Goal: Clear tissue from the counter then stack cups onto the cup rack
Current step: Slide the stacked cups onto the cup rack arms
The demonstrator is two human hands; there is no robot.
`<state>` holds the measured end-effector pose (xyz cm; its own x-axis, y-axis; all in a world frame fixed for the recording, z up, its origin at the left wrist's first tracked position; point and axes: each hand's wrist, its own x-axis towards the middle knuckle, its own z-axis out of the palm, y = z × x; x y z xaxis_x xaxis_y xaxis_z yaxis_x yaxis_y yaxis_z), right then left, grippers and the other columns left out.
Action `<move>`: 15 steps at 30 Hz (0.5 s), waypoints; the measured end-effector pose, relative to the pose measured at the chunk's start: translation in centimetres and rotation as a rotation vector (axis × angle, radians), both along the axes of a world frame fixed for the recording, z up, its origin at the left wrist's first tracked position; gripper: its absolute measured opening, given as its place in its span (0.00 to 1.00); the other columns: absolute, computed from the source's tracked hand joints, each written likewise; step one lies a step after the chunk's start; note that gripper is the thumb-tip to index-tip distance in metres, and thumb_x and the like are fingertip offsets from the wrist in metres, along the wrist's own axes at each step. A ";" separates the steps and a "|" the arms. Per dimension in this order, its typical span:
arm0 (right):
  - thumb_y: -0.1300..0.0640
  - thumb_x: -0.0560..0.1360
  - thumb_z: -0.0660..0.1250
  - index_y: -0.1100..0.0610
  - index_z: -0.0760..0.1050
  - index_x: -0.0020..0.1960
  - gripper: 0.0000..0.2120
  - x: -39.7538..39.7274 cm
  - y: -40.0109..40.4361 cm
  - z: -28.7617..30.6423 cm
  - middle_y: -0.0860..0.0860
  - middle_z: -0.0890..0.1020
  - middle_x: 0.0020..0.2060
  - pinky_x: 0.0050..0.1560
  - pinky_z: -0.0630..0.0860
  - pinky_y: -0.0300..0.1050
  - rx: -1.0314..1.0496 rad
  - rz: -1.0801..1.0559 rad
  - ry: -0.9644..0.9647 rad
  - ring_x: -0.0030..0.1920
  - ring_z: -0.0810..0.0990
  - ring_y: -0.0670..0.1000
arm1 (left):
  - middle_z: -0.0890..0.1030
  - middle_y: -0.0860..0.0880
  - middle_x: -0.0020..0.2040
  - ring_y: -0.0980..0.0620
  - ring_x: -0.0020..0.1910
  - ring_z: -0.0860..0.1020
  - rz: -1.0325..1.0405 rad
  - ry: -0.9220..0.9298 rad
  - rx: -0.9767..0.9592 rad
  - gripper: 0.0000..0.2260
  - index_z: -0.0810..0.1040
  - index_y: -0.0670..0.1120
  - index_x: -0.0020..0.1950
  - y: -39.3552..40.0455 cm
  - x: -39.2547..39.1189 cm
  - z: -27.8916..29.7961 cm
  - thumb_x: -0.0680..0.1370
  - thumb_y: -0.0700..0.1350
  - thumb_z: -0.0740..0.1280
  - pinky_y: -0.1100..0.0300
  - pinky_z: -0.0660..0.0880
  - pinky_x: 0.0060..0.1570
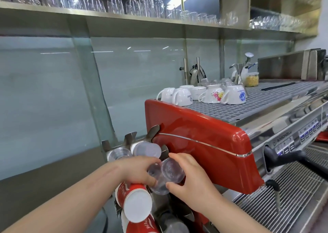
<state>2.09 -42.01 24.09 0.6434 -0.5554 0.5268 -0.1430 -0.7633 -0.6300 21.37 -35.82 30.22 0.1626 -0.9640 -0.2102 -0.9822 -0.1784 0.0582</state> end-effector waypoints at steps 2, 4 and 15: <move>0.56 0.68 0.73 0.47 0.66 0.71 0.34 0.5 -0.3 0.0 0.37 0.67 0.63 0.57 0.58 0.17 -0.003 0.006 -0.002 0.60 0.60 0.22 | 0.78 0.59 0.55 0.55 0.53 0.77 -0.001 -0.003 -0.001 0.29 0.66 0.64 0.65 -0.3 0.4 -0.2 0.66 0.63 0.70 0.51 0.76 0.56; 0.56 0.68 0.73 0.46 0.66 0.71 0.33 0.8 -0.7 0.0 0.37 0.67 0.63 0.56 0.58 0.17 -0.005 0.008 -0.010 0.59 0.60 0.21 | 0.79 0.59 0.55 0.54 0.52 0.78 -0.002 -0.007 -0.005 0.28 0.67 0.62 0.65 -0.6 0.7 -0.4 0.66 0.63 0.70 0.51 0.76 0.56; 0.55 0.69 0.74 0.42 0.65 0.70 0.34 2.5 -1.6 -1.4 0.26 0.61 0.60 0.56 0.58 0.17 0.007 0.034 0.016 0.60 0.61 0.22 | 0.78 0.62 0.59 0.62 0.55 0.77 -0.027 0.110 -0.128 0.25 0.70 0.61 0.68 -0.6 0.7 1.2 0.71 0.56 0.70 0.64 0.73 0.57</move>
